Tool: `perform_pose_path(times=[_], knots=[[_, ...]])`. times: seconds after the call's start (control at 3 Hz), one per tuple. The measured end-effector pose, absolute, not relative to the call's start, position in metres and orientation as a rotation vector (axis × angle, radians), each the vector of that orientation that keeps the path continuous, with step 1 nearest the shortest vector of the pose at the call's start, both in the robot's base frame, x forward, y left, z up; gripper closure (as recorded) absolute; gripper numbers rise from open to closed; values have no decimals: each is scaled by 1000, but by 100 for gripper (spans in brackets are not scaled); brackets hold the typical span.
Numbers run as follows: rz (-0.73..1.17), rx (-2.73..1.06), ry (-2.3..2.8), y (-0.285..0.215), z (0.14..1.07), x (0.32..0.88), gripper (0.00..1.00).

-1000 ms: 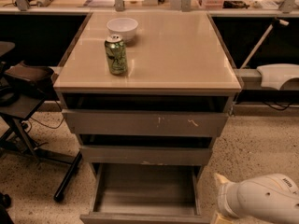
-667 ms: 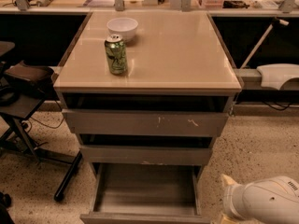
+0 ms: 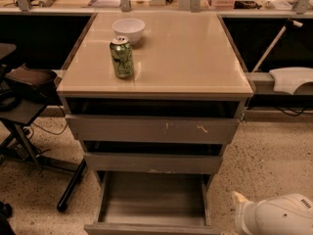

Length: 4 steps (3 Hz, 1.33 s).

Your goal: Close bottom drawer

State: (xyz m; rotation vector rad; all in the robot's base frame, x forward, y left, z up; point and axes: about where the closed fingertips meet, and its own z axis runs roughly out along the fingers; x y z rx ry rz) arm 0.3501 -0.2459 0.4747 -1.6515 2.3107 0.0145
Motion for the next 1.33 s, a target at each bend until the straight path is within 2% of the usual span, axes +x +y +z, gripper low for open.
perform_pose_path(times=[0.67, 1.33], knots=[[297, -1567, 2356, -242, 362, 263, 0], [754, -1607, 2317, -192, 278, 200, 0]])
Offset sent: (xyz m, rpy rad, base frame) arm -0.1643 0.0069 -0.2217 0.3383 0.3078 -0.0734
